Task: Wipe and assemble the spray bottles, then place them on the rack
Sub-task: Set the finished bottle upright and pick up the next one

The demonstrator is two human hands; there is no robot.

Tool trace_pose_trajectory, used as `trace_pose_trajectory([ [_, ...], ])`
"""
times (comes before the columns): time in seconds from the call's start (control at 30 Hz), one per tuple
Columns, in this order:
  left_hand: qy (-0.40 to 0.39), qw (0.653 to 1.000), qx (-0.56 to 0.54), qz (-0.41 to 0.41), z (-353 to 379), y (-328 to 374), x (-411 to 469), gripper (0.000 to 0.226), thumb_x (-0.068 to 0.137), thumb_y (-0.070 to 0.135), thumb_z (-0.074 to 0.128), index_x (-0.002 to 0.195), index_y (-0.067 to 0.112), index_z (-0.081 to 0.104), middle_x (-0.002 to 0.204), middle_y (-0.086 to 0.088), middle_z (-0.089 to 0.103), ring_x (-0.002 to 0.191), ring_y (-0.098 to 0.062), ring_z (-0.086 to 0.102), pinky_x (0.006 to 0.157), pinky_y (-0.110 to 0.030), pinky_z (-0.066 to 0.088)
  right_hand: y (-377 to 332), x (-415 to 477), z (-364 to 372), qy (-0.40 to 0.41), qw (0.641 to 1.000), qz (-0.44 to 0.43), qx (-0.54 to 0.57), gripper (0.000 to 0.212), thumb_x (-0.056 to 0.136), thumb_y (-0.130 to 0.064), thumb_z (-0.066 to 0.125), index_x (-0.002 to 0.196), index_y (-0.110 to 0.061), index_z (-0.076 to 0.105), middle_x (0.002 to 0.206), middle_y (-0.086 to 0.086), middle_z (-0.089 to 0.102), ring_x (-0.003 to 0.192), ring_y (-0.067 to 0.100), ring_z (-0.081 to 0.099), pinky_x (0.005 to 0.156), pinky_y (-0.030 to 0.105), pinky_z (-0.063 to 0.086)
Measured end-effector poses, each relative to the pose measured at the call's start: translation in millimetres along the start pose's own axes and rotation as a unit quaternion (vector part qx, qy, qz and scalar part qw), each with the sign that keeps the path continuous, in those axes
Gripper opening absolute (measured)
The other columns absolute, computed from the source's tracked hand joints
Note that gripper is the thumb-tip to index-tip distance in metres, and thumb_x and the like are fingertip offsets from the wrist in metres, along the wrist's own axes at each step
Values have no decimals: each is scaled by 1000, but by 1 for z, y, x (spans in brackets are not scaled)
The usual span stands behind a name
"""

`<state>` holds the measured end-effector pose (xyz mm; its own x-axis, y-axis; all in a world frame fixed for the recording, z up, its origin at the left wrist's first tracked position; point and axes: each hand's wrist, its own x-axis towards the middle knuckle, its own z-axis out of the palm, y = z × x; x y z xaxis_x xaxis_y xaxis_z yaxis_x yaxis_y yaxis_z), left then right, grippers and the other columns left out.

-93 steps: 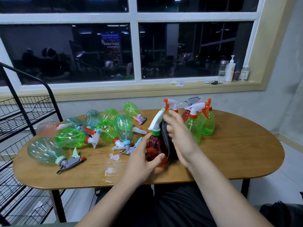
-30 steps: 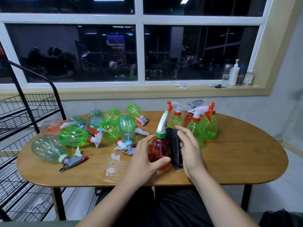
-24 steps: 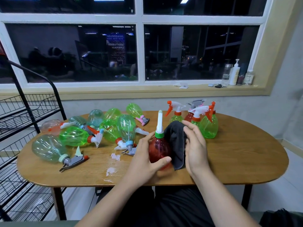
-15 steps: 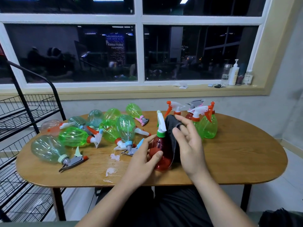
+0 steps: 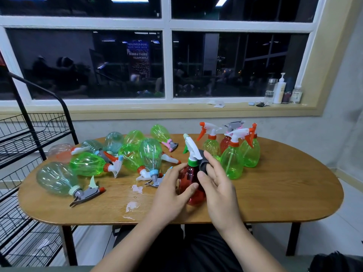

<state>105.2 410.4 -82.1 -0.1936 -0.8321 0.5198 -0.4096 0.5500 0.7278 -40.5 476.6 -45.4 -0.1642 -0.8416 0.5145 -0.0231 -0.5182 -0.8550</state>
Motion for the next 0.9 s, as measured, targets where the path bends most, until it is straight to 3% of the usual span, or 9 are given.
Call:
trace_pose_trajectory([
  [0.1,0,1000,0,-1,1,-1,0,60,90,58,73,143,54,46,132,25,56,122,-5,61,103,-36,54,-10,2,-4,2,999,-8,39,49,106,-19,61,154,-27,54,149,-6,64,142,5,54,120,33,44],
  [0.2,0,1000,0,-1,1,0,1,58,91,57,73,141,60,44,133,26,55,122,-4,61,101,-34,54,-19,12,-4,0,1000,-13,24,48,104,-30,59,152,-29,57,148,-4,64,143,9,55,120,41,44],
  [0.3,2,1000,-5,2,1,1,2,60,88,60,70,142,53,47,133,24,55,122,-2,59,101,-32,54,-15,17,0,-4,998,-35,-49,48,107,-28,59,154,-35,54,146,-18,64,141,0,54,117,39,47],
  [0.4,12,1000,-13,0,2,2,2,64,82,62,68,140,45,51,131,20,56,121,-1,60,100,-27,53,-3,10,8,-3,995,-38,-88,60,109,-21,60,161,-43,40,154,-30,50,146,-7,43,120,34,41],
  [0.53,36,999,-20,-11,7,5,3,64,79,64,71,134,37,53,126,17,55,118,-2,59,97,-19,50,4,-1,13,11,1000,0,20,73,103,-23,61,167,-32,27,166,-20,37,151,-6,35,125,28,32],
  [0.7,20,999,-31,-32,12,7,8,60,79,58,75,129,33,52,119,19,68,108,2,66,92,-29,55,4,-3,15,3,996,29,84,75,101,-23,63,167,-27,29,168,-8,37,150,-6,38,119,14,34],
  [0.77,18,999,-22,-30,13,8,10,58,82,53,80,129,33,51,119,21,69,106,5,66,91,-28,55,3,2,13,17,994,44,99,70,105,-16,64,167,-27,31,168,-6,38,148,-7,40,117,14,36],
  [0.83,17,999,-16,-29,14,7,11,58,84,46,84,129,34,50,121,21,68,109,5,66,94,-29,56,0,8,11,22,989,65,129,72,102,-21,67,166,-28,35,166,-5,43,147,-5,44,119,20,37],
  [0.9,16,999,-12,-26,13,6,10,60,84,45,84,131,37,48,125,22,66,114,4,64,98,-30,55,-5,13,9,29,983,87,159,70,101,-21,67,164,-28,38,161,-6,50,142,-5,49,113,19,42],
])
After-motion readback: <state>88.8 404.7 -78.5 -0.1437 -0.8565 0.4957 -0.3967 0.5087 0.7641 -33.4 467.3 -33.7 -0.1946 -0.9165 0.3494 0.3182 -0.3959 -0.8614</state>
